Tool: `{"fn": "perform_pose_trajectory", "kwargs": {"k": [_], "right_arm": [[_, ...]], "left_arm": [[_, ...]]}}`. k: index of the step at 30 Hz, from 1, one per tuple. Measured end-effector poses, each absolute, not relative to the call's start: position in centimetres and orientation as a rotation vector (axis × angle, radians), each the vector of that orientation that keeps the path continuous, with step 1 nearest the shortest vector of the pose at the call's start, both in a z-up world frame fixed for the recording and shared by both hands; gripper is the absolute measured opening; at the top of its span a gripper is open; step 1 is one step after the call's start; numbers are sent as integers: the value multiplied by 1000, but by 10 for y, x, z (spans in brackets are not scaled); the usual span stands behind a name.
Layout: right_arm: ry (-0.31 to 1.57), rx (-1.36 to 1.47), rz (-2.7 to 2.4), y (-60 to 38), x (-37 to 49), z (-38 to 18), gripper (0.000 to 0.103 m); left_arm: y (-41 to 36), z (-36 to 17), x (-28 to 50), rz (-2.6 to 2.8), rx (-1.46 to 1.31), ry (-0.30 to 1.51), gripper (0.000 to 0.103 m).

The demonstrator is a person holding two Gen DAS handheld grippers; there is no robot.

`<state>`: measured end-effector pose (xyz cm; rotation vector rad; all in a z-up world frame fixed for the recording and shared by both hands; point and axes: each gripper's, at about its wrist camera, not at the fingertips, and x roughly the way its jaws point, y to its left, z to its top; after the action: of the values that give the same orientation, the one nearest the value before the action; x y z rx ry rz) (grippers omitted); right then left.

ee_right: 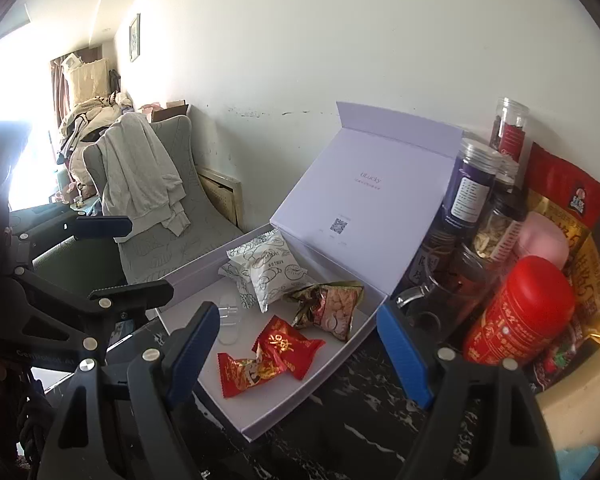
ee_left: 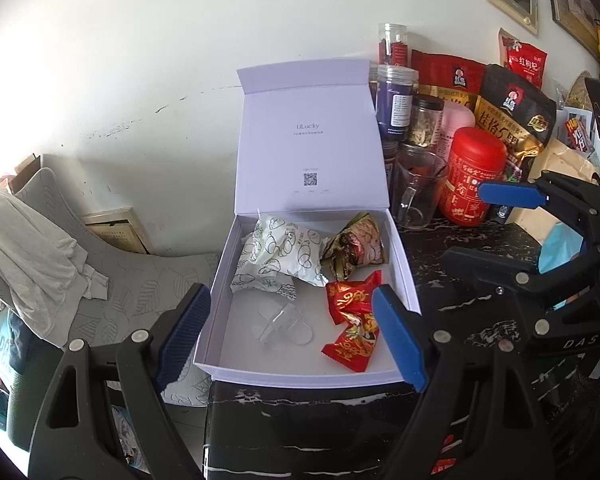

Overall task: Organize objects
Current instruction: 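Withdraw both grippers and move the right gripper toward the red pinwheel and red packet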

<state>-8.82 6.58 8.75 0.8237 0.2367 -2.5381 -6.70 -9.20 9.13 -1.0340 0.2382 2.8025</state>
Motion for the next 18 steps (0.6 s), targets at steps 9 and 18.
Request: {"fn": "perform_pose_trajectory", "kwargs": {"k": [9,18], "right_arm": [[253,817,-2570,74,-49,100,82],[240,832,-2578,84,-25,96,82]], "left_arm": [[-81,99,-38,2780,-1000,239,83],[-69,96,-20,2752,-1004,249,84]]}}
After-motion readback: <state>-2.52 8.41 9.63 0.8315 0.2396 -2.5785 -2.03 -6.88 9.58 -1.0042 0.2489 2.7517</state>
